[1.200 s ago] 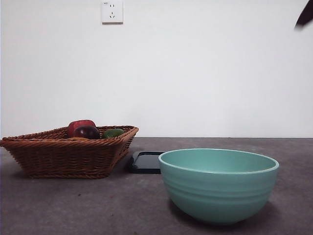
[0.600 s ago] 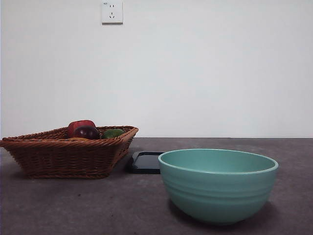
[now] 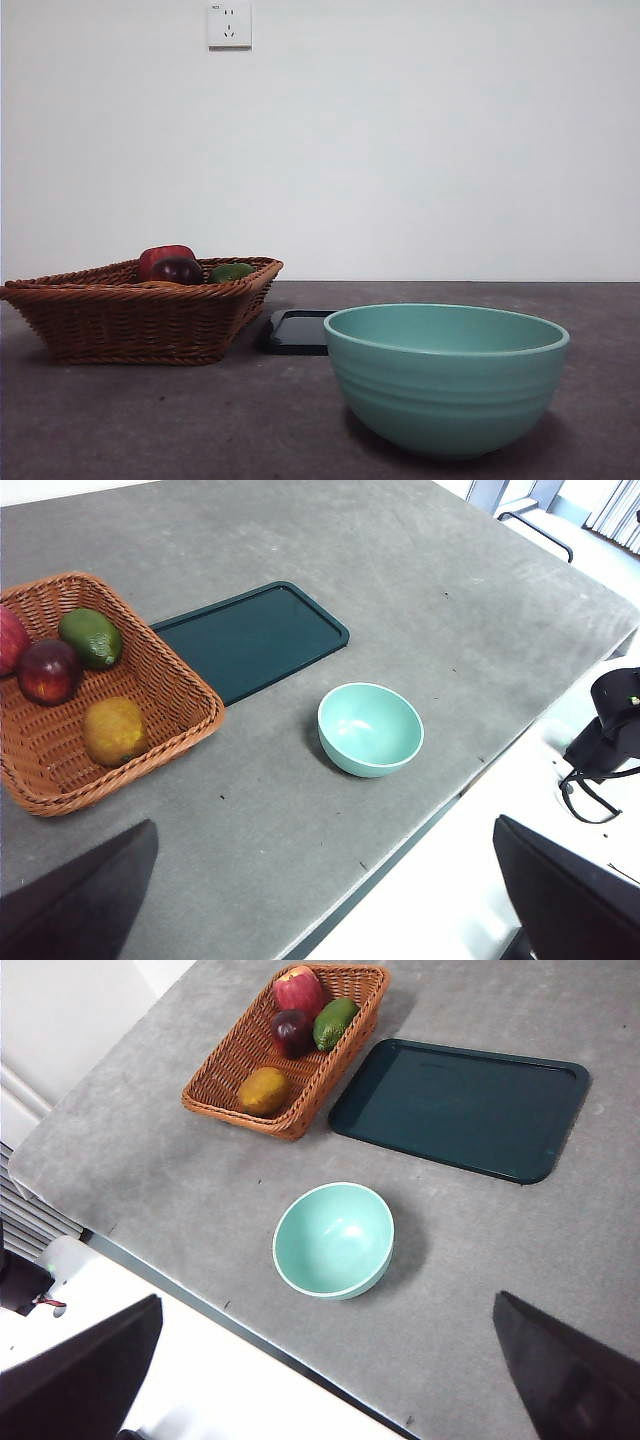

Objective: Pick up the wifruite, put it on the bowl, pick up the plate, put it on desk

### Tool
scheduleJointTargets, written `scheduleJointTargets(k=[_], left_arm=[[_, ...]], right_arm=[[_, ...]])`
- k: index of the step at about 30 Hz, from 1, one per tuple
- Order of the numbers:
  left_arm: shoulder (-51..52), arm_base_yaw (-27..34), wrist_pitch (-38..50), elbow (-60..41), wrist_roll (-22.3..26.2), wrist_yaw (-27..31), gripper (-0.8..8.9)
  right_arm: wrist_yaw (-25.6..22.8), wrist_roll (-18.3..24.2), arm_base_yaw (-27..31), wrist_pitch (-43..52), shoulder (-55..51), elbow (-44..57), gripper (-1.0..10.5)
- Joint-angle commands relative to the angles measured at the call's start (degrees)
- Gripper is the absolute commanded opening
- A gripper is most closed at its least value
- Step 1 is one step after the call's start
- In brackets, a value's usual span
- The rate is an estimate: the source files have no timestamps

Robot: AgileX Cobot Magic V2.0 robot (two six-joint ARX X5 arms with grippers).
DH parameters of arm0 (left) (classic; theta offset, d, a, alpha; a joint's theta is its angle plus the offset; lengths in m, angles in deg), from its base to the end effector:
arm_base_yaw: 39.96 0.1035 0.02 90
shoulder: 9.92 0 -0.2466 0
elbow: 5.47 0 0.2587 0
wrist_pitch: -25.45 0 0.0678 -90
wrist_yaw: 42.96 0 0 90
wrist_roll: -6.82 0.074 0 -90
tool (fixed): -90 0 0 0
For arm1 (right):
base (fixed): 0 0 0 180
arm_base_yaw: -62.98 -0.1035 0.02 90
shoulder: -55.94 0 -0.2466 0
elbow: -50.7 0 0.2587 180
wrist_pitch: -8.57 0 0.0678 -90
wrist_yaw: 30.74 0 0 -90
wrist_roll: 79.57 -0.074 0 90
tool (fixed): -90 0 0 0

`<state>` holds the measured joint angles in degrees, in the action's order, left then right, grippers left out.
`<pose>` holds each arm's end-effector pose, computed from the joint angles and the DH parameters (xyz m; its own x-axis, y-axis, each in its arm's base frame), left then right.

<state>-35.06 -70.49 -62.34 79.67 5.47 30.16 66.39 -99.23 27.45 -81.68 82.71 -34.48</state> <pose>0.0311 -0.0433 0.3677 0.5817 -0.6801 -0.4461 0.6977 0.6991 -0.1562 0.0397 0.0396 0.3604 0.6139 0.5909 -0.5235 -0.4794 0.8059 0.3475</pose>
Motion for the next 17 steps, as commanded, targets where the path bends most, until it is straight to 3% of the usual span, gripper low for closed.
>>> scheduleJointTargets(k=[1, 13, 15, 17], left_arm=[[0.0, -0.3, 0.7, 0.7, 0.7, -0.3, 6.25], [0.0, -0.3, 0.7, 0.7, 0.7, -0.3, 5.89], [0.0, -0.3, 0.7, 0.7, 0.7, -0.3, 5.02], [0.0, -0.3, 0.7, 0.7, 0.7, -0.3, 3.29]], right_arm=[[-0.1, 0.6, -0.3, -3.9, 0.1, -1.0, 6.1], [-1.2, 0.6, -0.3, -3.8, 0.1, -1.0, 6.1], [-1.2, 0.6, -0.3, -3.8, 0.1, -1.0, 5.2], [-1.2, 0.9, -0.3, -3.8, 0.1, -1.0, 2.8]])
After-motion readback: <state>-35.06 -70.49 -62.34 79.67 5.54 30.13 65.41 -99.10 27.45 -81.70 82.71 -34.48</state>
